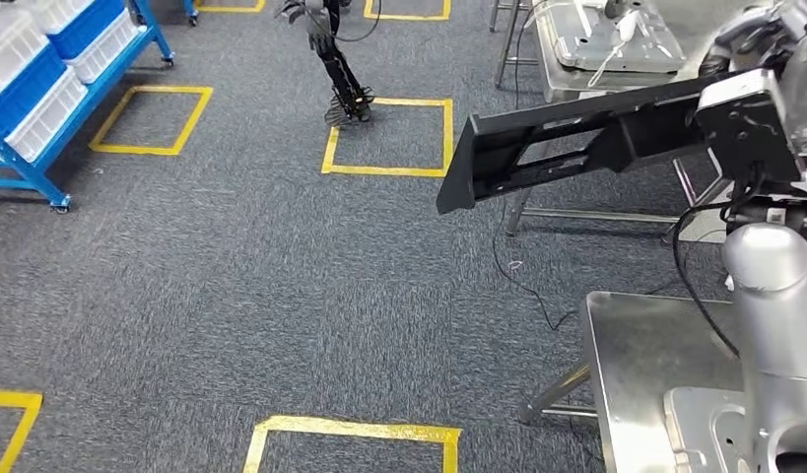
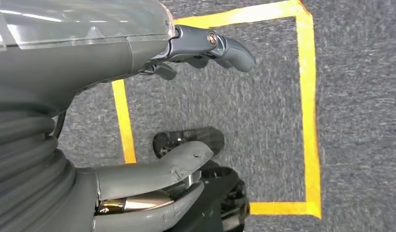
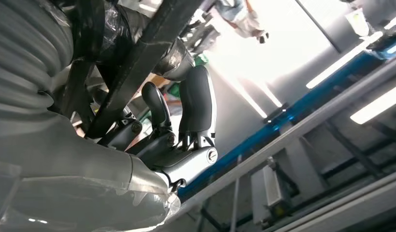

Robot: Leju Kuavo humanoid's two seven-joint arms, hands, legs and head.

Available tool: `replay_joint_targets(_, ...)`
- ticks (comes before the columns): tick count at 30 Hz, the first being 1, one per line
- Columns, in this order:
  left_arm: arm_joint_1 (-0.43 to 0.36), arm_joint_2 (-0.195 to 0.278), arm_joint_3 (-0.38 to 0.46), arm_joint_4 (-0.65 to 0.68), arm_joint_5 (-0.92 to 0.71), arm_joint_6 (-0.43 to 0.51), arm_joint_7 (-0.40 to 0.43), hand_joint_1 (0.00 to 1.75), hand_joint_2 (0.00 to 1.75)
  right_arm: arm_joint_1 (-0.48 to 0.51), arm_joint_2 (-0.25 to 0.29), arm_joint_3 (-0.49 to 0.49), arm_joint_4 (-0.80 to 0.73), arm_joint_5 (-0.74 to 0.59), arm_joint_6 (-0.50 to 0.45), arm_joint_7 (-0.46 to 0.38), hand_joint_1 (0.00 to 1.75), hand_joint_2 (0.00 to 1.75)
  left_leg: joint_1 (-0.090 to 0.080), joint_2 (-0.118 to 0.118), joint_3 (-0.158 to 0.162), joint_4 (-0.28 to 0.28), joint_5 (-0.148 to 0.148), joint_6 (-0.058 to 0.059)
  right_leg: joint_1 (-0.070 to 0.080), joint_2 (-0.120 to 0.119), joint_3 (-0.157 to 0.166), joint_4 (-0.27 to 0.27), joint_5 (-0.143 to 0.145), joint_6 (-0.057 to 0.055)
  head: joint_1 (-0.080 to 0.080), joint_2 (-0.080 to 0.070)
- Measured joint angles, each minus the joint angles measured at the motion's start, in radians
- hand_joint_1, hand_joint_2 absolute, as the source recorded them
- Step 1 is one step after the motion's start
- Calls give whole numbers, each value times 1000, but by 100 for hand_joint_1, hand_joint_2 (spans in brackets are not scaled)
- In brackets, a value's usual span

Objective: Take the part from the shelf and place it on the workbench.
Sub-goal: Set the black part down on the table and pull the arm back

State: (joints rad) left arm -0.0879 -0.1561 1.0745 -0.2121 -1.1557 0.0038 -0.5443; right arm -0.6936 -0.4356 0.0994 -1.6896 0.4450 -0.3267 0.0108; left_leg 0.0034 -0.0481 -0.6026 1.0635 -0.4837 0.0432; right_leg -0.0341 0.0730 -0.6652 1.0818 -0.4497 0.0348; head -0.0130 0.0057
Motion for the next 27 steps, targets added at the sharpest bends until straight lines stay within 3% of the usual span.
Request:
replay_joint_targets(2, -1, 0, 0, 0, 0, 0, 0, 0, 175, 3, -7, -4, -2, 0, 0, 0, 175, 175, 6, 23, 12, -27, 14, 5, 3, -22, -11, 19, -17, 8, 1, 0)
replay_joint_targets(5, -1, -1, 1, 0, 0, 0, 0, 0, 175, 6, -11, -9, -3, 0, -1, 0, 175, 175, 8, 54, 18, -40, 20, 11, 3, -60, -78, 162, -93, 17, 1, 0)
replay_joint_targets(6, -1, -1, 1, 0, 1, 0, 0, 0, 175, 10, -12, -9, -3, -1, -1, 0, 175, 175, 7, 65, 18, -40, 19, 11, 2, -63, -98, 203, -105, 20, 1, 0)
replay_joint_targets(7, -1, -1, 1, 0, 1, 0, 0, 0, 175, 18, -12, -10, -3, -6, -4, -4, 175, 175, 7, 77, 19, -39, 17, 10, 1, -66, -101, 214, -100, 24, 1, 0)
replay_joint_targets(8, -1, -2, 2, 0, 3, 1, 0, 0, 175, 39, -12, -15, -9, -20, -14, -16, 175, 175, 8, 88, 20, -39, 15, 9, 0, -72, -85, 188, -79, 27, 1, 0)
replay_joint_targets(10, -2, -7, 4, 0, 11, 7, 0, 0, 175, 140, -4, -52, -44, -84, -63, -91, 175, 175, 11, 100, 28, -38, 8, 1, 3, -111, -9, 63, -24, 28, 1, 0)
replay_joint_targets(12, -1, -14, 9, 0, 18, 14, 0, 0, 175, 276, 21, -110, -87, -160, -113, -202, 175, 175, 7, 105, 36, -33, -1, -11, 11, -145, 43, -24, -4, 15, 1, 0)
replay_joint_targets(13, 1, -16, 12, 0, 19, 16, 0, 0, 175, 326, 35, -134, -99, -185, -126, -244, 175, 175, 4, 110, 39, -32, -5, -17, 14, -146, 45, -32, -9, 7, 1, 0)
replay_joint_targets(15, 3, -18, 15, 0, 20, 18, 0, 0, 175, 385, 53, -165, -111, -205, -132, -278, 175, 175, 0, 130, 42, -32, -13, -26, 12, -119, 39, -30, -7, -8, 1, 0)
replay_joint_targets(17, 0, -19, 17, 0, 20, 18, 0, 0, 175, 421, 59, -187, -128, -207, -130, -277, 175, 175, 3, 119, 36, -6, -40, -35, 8, -95, 39, -33, -4, -21, 1, 0)
replay_joint_targets(19, -2, -19, 19, 0, 20, 17, 0, 0, 175, 446, 65, -204, -143, -200, -124, -265, 175, 175, 7, 82, -4, 94, -100, -39, 7, -74, 40, -36, -2, -31, 1, 0)
replay_joint_targets(21, -2, -19, 21, 0, 20, 16, 0, 0, 175, 463, 73, -215, -148, -190, -120, -254, 175, 175, 7, 63, -60, 212, -145, -38, 9, -49, 38, -35, -1, -35, 1, 0)
replay_joint_targets(22, -1, -19, 22, 0, 20, 16, 0, 0, 175, 472, 76, -220, -150, -184, -120, -251, 175, 175, 7, 59, -72, 235, -143, -35, 11, -35, 38, -34, -1, -36, 1, 0)
replay_joint_targets(23, 0, -19, 23, 0, 19, 15, 1, 0, 175, 480, 80, -225, -153, -178, -120, -250, 175, 175, 6, 56, -67, 220, -121, -32, 12, -21, 38, -32, -1, -36, 1, 0)
replay_joint_targets(24, 0, -19, 23, 0, 19, 14, 1, 0, 175, 486, 83, -230, -155, -172, -120, -250, 175, 175, 6, 49, -47, 174, -87, -27, 13, -7, 38, -31, -1, -36, 1, 0)
replay_joint_targets(26, -1, -19, 24, 0, 18, 14, 1, 0, 175, 493, 89, -236, -160, -163, -121, -250, 175, 175, 7, 2, 5, 51, -27, -13, 13, 19, 36, -28, 0, -33, 2, 0)
replay_joint_targets(27, -2, -19, 25, 0, 18, 14, 1, 0, 175, 495, 92, -237, -162, -161, -121, -250, 175, 175, 6, -21, 24, 9, -14, -9, 11, 31, 34, -28, 2, -29, 2, 0)
